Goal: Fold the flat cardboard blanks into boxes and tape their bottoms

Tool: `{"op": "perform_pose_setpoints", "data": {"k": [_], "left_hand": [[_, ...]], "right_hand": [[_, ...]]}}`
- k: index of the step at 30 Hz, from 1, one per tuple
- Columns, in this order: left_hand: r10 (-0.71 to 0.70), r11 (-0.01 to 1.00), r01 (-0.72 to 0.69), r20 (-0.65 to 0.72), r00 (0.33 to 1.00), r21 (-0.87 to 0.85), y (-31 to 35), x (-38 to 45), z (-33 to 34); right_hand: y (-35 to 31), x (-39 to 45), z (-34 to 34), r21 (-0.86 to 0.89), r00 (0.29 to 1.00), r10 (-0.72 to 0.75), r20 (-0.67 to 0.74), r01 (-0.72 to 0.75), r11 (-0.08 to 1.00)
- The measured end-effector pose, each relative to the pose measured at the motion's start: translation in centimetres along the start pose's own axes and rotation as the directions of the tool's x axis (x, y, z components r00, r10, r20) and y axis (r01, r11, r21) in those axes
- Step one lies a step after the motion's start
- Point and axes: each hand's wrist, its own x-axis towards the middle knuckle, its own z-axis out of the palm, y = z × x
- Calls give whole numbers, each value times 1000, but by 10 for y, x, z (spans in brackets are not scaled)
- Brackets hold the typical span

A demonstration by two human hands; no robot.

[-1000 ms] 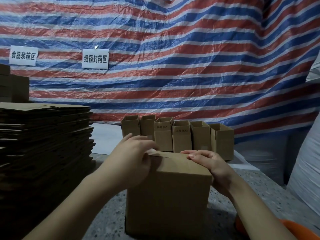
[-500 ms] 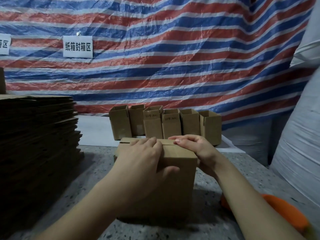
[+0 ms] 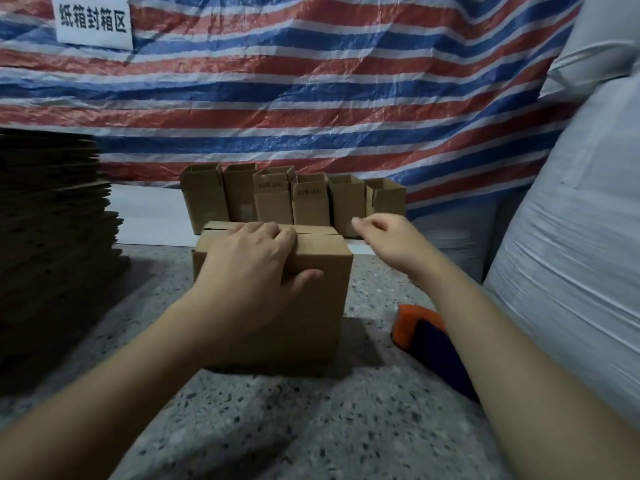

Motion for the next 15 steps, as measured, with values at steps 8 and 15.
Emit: {"op": "perform_pose_setpoints", "data": {"k": [8, 15], "left_hand": [[-9, 1000, 9, -4, 1000, 23, 3, -1, -2], [-12, 999, 12, -13, 1000, 33, 3, 0, 1]], "right_hand": [[51, -50, -45, -733, 954, 299, -11, -211, 647], [83, -79, -41, -779, 930, 354, -98, -293, 554]]}}
